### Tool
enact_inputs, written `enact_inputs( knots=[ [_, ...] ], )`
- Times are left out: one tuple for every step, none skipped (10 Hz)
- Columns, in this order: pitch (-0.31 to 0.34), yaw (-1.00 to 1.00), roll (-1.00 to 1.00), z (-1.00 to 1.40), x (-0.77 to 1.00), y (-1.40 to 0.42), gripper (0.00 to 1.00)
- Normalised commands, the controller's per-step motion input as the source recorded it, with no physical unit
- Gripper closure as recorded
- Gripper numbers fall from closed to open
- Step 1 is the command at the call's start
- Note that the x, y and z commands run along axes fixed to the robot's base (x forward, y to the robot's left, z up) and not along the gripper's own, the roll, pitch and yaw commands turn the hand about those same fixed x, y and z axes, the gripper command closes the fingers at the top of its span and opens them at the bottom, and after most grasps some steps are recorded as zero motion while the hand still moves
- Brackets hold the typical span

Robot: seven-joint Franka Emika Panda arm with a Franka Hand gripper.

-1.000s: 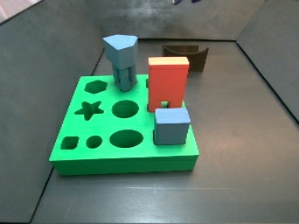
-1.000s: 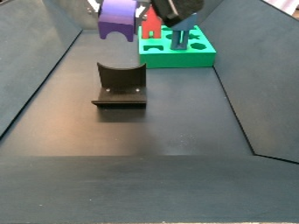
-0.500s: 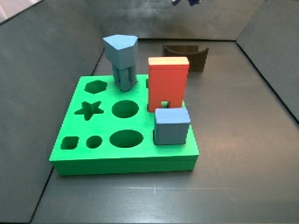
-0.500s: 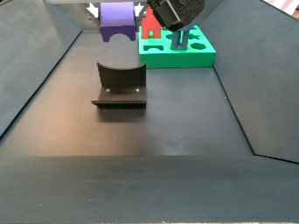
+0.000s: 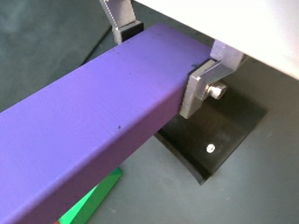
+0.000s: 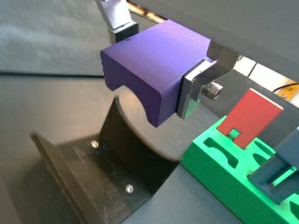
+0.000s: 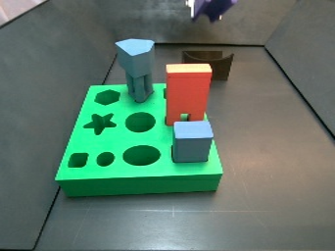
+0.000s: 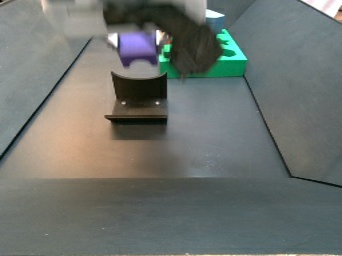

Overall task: Pick up the arch object. Move up. Place the arch object on the fixture. Regrasp the arch object. Rotate the arch object. Move to above the board. Insert the arch object.
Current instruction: Place the arch object on the fixture.

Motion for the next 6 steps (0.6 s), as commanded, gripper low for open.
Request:
enact_inputs(
  knots=[
    [0.046, -0.25, -1.0, -1.0, 0.13, 0.08, 1.0],
    [0.015, -0.22, -0.83, -1.0, 0.14, 0.09, 1.0],
    [-0.001, -0.2, -0.71, -1.0, 0.15, 0.1, 1.0],
    [-0.02, -0.15, -0.43, -1.0, 0.17, 0.11, 1.0],
    [-0.024, -0.13, -0.33, -1.0, 0.18, 0.11, 1.0],
    [-0.027, -0.1, -0.21, -1.0, 0.18, 0.11, 1.0]
  ],
)
